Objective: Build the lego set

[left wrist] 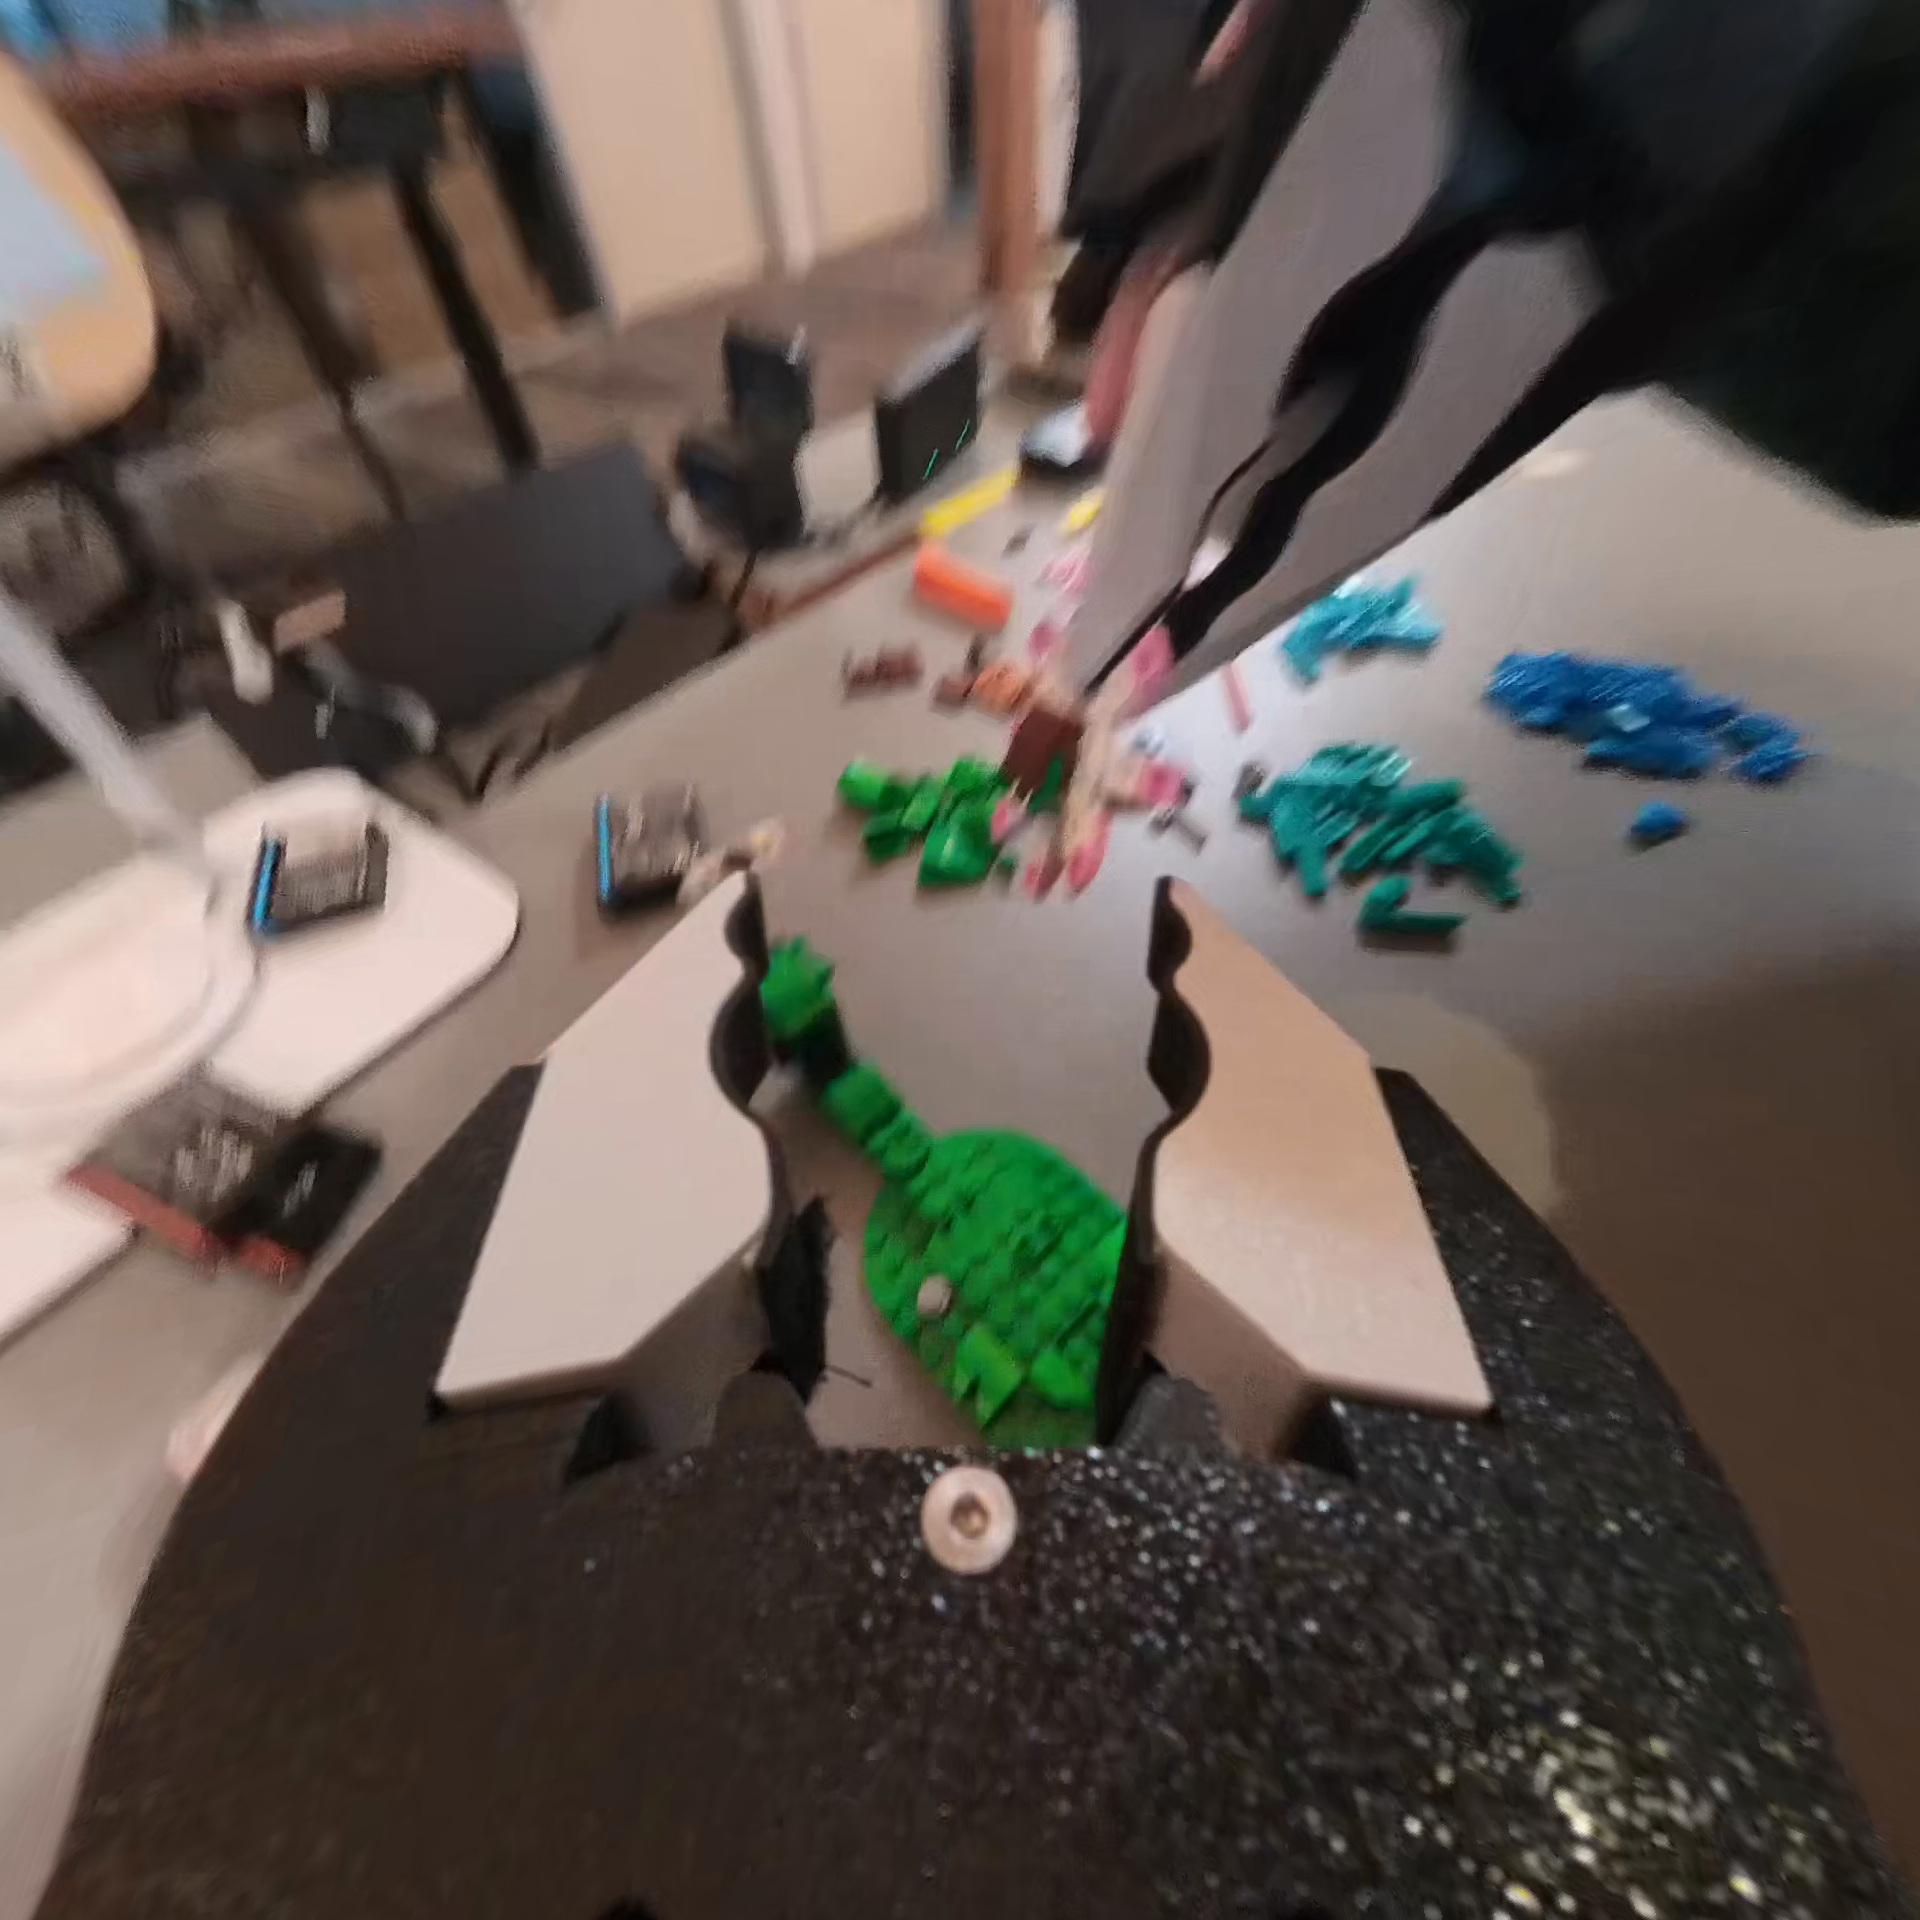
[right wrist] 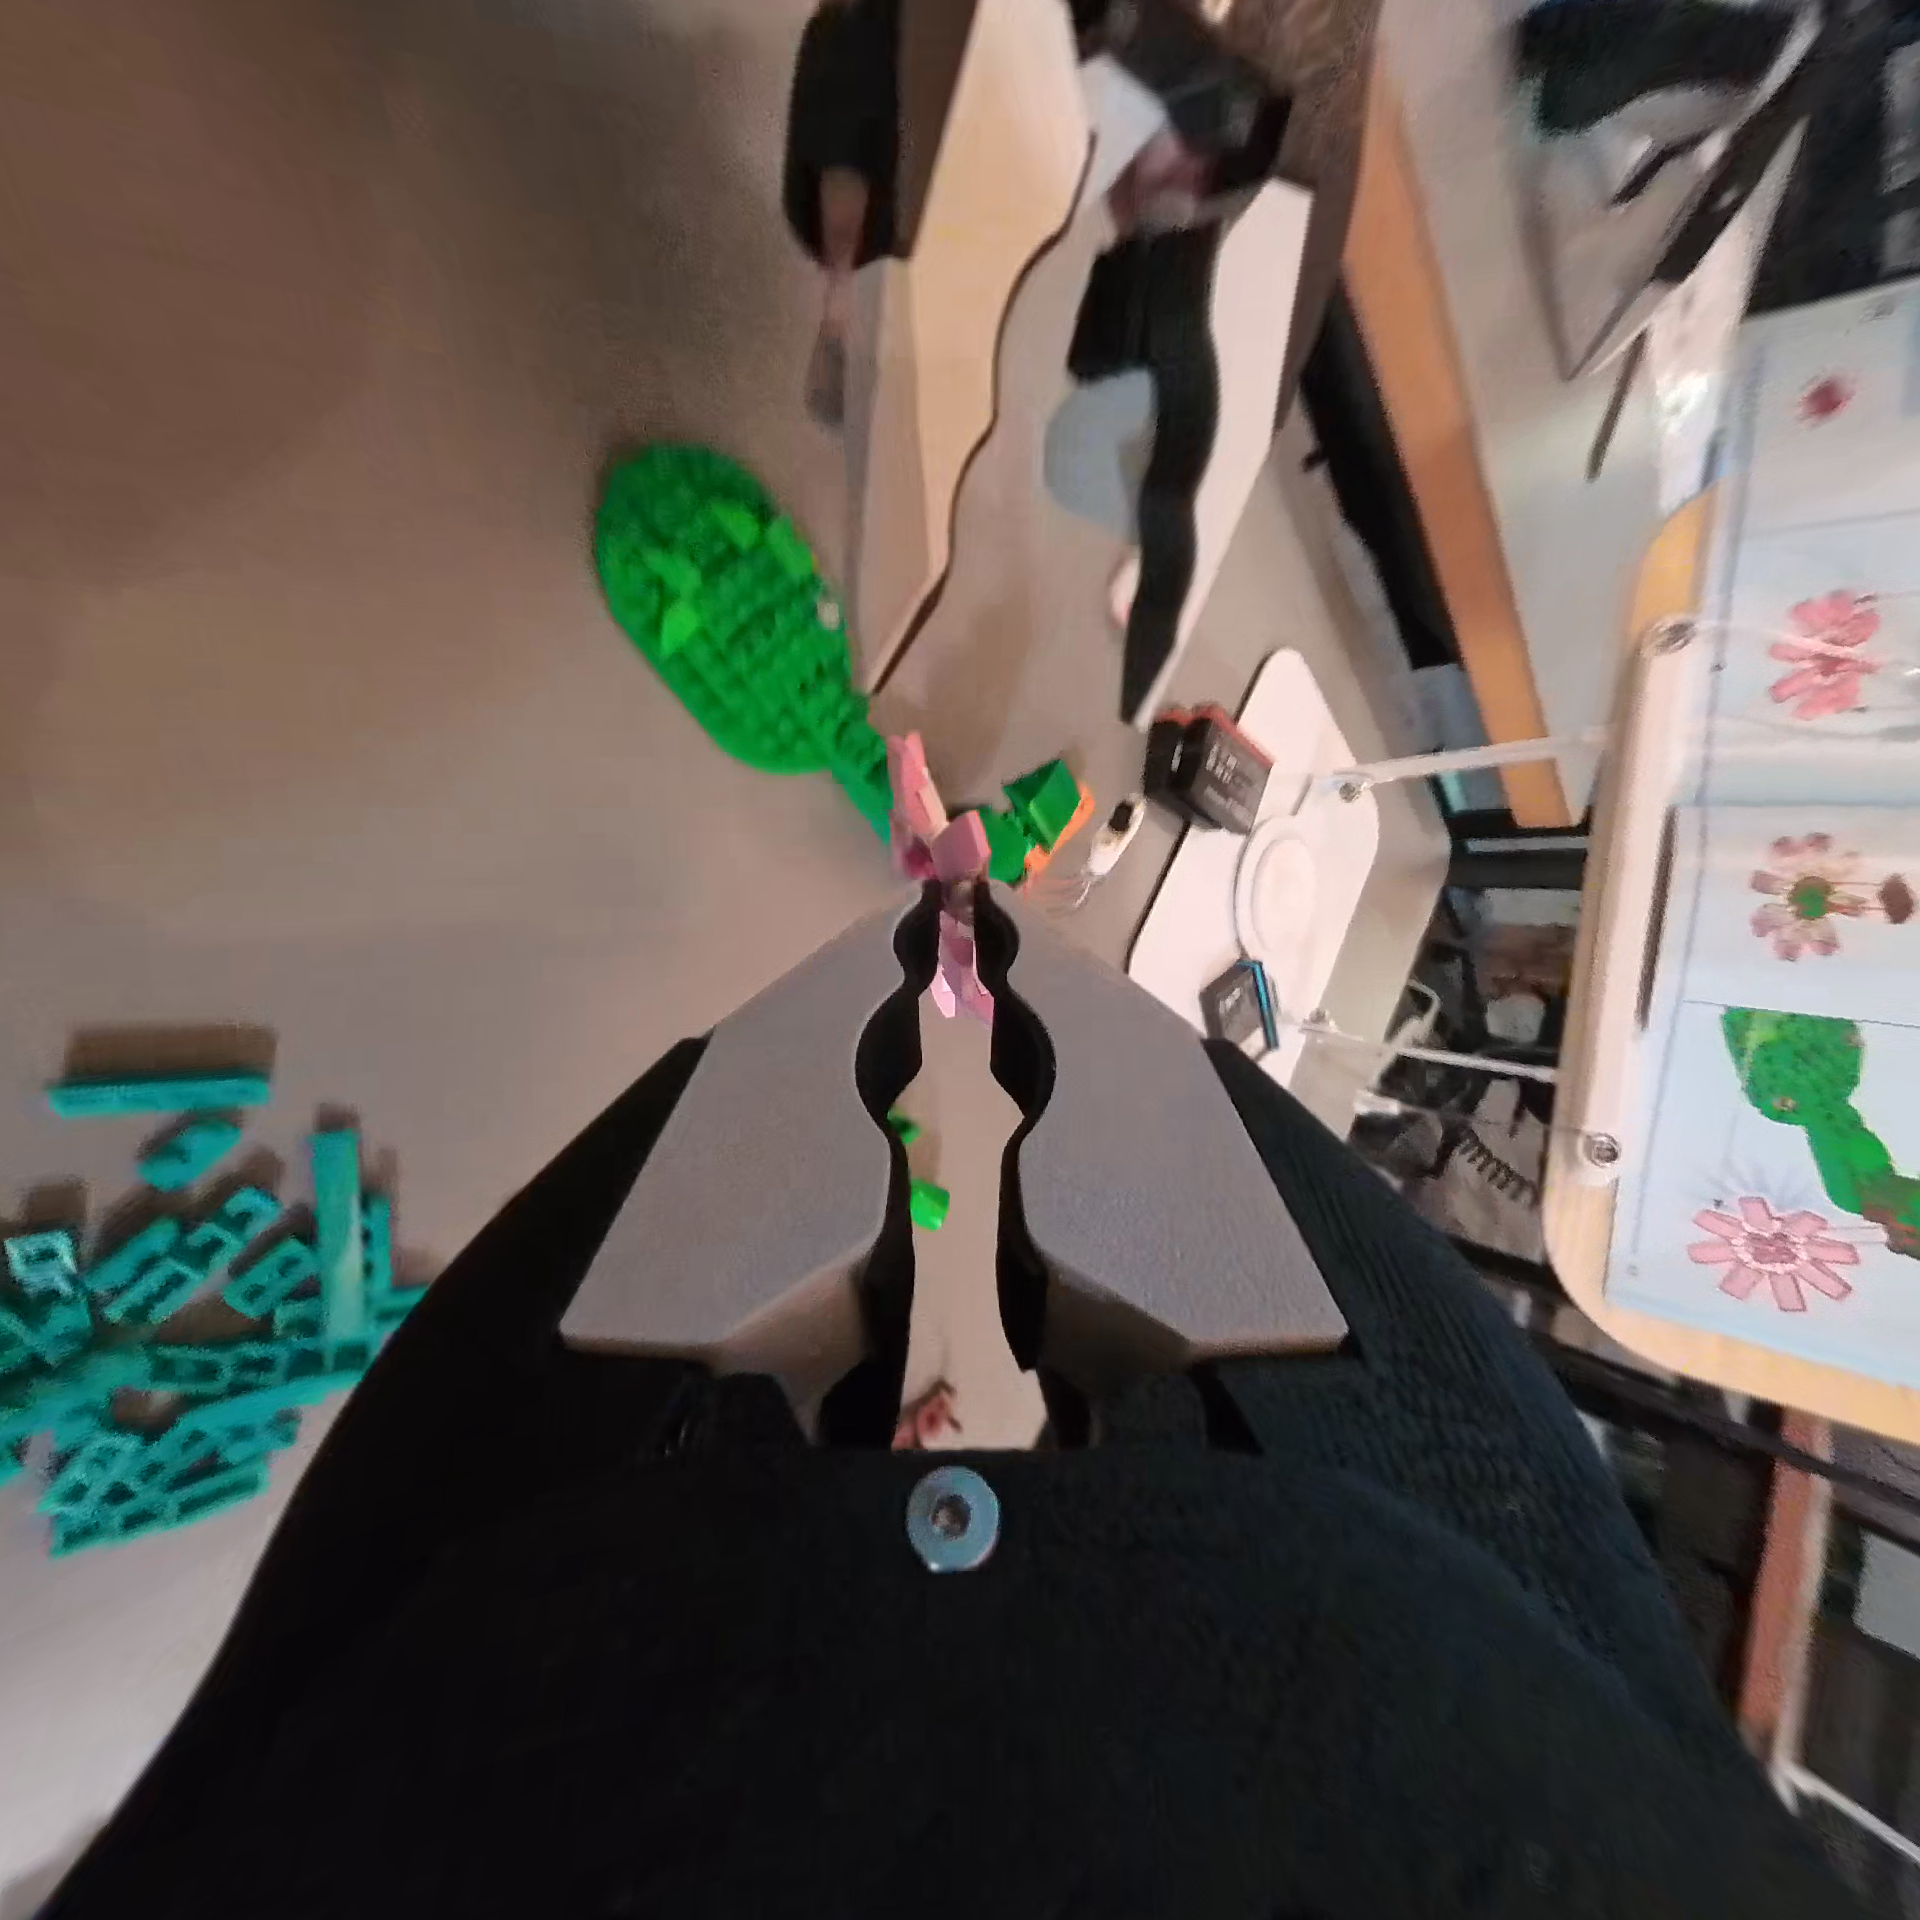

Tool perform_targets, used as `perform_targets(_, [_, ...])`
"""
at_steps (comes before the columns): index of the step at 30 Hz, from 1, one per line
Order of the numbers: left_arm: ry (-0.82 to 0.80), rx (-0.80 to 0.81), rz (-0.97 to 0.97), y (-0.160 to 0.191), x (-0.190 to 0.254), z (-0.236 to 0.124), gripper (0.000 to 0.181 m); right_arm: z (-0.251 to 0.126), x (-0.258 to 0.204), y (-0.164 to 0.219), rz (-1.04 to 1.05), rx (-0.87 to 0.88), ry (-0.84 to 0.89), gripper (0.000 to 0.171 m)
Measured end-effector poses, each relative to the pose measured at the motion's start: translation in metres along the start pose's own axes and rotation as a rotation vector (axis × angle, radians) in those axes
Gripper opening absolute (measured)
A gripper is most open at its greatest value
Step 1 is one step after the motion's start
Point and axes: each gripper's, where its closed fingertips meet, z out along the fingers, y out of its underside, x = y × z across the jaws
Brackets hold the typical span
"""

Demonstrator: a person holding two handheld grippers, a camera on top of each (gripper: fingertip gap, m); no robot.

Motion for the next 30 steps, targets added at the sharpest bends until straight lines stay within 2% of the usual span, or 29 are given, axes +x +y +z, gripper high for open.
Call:
perform_targets(1, [0.022,0.063,0.05,-0.013,0.01,-0.002,0.075,-0.004,0.001,-0.01,0.02,0.044,0.012,0.004])
perform_targets(4, [0.059,0.127,0.235,-0.021,0.034,0.001,0.07,-0.014,0.005,-0.034,0.068,0.146,0.019,0.004])
perform_targets(7, [0.033,0.19,0.345,-0.027,0.044,0.001,0.036,-0.021,0.007,-0.051,0.097,0.218,0.008,0.004])
perform_targets(9, [0.019,0.237,0.325,-0.034,0.044,-0.001,0.027,-0.023,0.007,-0.055,0.09,0.227,0.007,0.004])
perform_targets(13, [0.025,0.237,0.265,-0.033,0.037,-0.003,0.034,-0.025,0.007,-0.055,0.082,0.219,0.009,0.004])
perform_targets(14, [0.032,0.242,0.268,-0.034,0.038,-0.004,0.031,-0.025,0.008,-0.055,0.079,0.217,0.009,0.004])
perform_targets(15, [0.028,0.254,0.283,-0.035,0.039,-0.005,0.019,-0.025,0.008,-0.054,0.075,0.21,0.008,0.004])
perform_targets(17, [0.005,0.247,0.336,-0.035,0.039,-0.005,0.016,-0.025,0.007,-0.056,0.071,0.216,0.005,0.004])
perform_targets(21, [-0.015,0.238,0.421,-0.032,0.041,-0.004,0.015,-0.022,0.007,-0.055,0.05,0.18,0.008,0.023])
perform_targets(26, [-0.037,0.222,0.457,-0.03,0.041,-0.001,0.015,-0.021,0.001,-0.053,0.025,0.135,-0.048,0.019])
perform_targets(28, [-0.049,0.241,0.454,-0.034,0.04,-0.003,0.016,-0.019,-0.007,-0.049,0.043,0.105,-0.121,0.028])
perform_targets(30, [-0.036,0.242,0.446,-0.035,0.041,-0.004,0.016,-0.016,-0.008,-0.048,0.041,0.102,-0.137,0.029])
